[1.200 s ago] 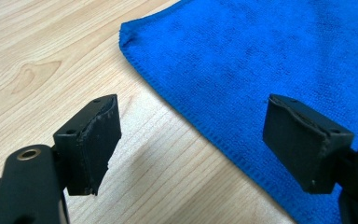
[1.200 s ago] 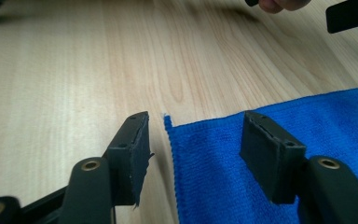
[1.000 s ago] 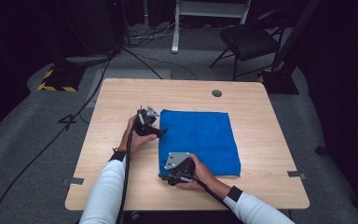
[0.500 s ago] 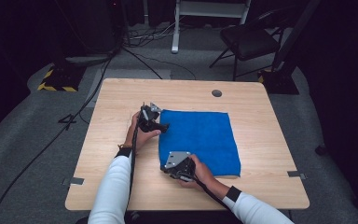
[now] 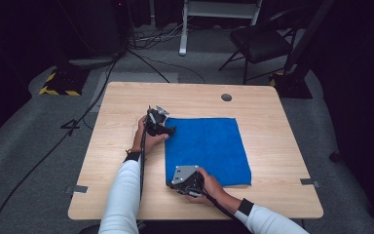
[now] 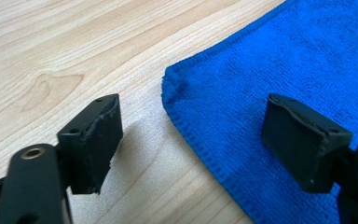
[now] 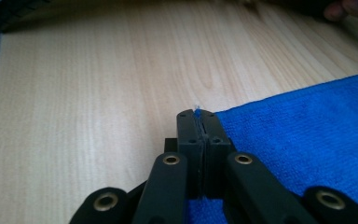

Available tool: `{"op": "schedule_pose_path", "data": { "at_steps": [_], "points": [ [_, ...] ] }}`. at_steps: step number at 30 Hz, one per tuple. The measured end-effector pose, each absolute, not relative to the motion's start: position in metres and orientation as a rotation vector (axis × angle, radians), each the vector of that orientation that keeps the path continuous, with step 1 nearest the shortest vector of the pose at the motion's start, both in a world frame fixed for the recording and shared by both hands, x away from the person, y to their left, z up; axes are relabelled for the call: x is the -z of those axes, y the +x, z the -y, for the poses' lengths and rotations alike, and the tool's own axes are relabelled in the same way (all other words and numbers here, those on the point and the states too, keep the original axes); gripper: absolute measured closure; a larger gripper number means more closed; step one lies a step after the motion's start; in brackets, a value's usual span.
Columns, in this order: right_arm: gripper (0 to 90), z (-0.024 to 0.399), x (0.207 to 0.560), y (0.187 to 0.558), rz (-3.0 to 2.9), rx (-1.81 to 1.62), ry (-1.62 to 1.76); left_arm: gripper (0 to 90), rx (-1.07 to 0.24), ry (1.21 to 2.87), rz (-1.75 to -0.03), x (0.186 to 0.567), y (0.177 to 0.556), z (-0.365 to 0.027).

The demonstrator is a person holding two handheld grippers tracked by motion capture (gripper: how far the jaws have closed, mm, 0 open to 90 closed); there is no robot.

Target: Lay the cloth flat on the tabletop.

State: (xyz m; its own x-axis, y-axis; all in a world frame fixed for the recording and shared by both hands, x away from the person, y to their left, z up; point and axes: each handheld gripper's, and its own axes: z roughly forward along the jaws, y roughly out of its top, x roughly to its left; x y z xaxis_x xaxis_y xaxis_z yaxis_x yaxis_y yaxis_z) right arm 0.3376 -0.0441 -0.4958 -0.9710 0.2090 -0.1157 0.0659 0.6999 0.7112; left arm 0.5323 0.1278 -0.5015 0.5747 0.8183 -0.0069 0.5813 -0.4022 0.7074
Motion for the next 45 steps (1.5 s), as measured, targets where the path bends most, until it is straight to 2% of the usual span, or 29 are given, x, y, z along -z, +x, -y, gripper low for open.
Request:
{"op": "schedule_pose_path", "data": {
  "at_steps": [4, 5, 7, 8, 10, 13, 16, 28, 45],
  "points": [
    [89.3, 0.043, 0.497, 0.334, -2.720, -1.134, 0.205, 33.5, -0.414, 2.118, -1.097, 0.501, 0.532, -0.129],
    [89.2, 0.043, 0.497, 0.334, -2.722, -1.134, 0.201, 40.4, -0.406, 2.114, -1.090, 0.501, 0.531, -0.130],
    [89.2, 0.043, 0.497, 0.333, -2.722, -1.134, 0.201, 47.5, -0.392, 2.120, -1.069, 0.500, 0.531, -0.130],
    [89.2, 0.043, 0.497, 0.333, -2.722, -1.134, 0.202, 55.5, -0.387, 2.125, -1.057, 0.500, 0.530, -0.130],
    [89.3, 0.043, 0.497, 0.333, -2.723, -1.136, 0.202, 61.5, -0.386, 2.135, -1.047, 0.499, 0.530, -0.130],
    [89.3, 0.044, 0.497, 0.333, -2.720, -1.137, 0.200, 76.1, -0.392, 2.152, -1.026, 0.498, 0.529, -0.129],
    [89.4, 0.046, 0.497, 0.334, -2.709, -1.149, 0.203, 82.7, -0.394, 2.164, -1.021, 0.497, 0.527, -0.128],
    [89.5, 0.049, 0.488, 0.331, -2.688, -1.219, 0.177, 86.3, -0.415, 2.210, -0.972, 0.490, 0.514, -0.139],
    [89.6, 0.043, 0.481, 0.335, -2.669, -1.225, 0.169, 86.2, -0.429, 2.065, -1.021, 0.485, 0.510, -0.164]
  ]
}}
